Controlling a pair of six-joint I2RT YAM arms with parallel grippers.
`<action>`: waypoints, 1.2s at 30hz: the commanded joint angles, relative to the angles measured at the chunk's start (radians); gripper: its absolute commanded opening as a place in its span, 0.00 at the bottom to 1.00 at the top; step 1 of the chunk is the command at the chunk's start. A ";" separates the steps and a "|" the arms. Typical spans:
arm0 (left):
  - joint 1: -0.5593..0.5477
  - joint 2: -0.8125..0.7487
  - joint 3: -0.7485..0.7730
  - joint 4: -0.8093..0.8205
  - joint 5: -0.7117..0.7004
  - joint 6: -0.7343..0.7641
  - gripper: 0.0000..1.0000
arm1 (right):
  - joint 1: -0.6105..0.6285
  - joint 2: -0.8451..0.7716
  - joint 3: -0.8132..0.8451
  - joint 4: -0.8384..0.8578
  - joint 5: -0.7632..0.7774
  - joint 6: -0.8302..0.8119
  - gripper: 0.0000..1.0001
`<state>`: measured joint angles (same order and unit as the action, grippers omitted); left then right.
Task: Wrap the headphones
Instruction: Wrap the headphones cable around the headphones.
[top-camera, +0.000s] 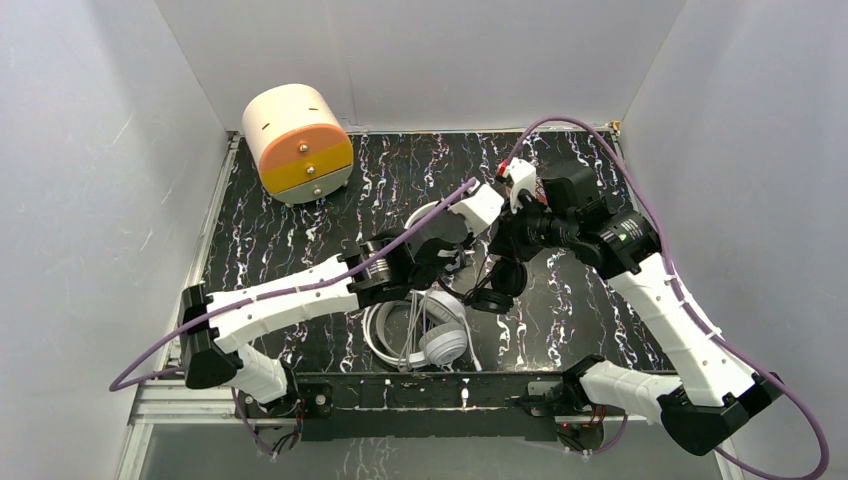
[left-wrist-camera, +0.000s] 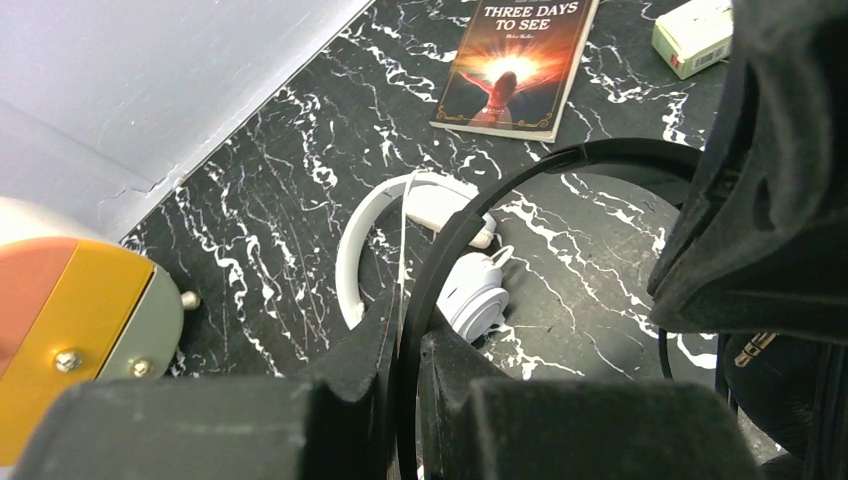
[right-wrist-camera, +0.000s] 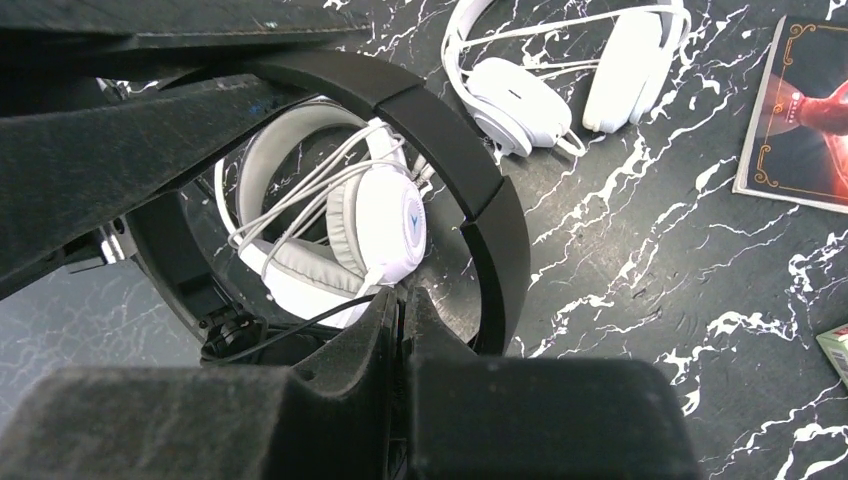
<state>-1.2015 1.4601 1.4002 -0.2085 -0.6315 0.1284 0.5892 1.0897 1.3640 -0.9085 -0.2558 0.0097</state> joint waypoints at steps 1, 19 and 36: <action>-0.009 0.015 0.138 -0.054 -0.092 -0.057 0.00 | -0.009 -0.017 -0.018 -0.020 0.055 0.064 0.00; -0.009 0.168 0.295 -0.153 -0.130 -0.049 0.00 | -0.005 -0.066 -0.165 0.030 -0.158 0.019 0.08; -0.009 0.092 0.212 -0.086 -0.088 0.052 0.00 | -0.004 -0.086 -0.133 -0.010 -0.034 0.057 0.30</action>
<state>-1.2259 1.6390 1.6161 -0.3840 -0.7029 0.1680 0.5701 1.0039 1.1648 -0.8497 -0.3172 0.0620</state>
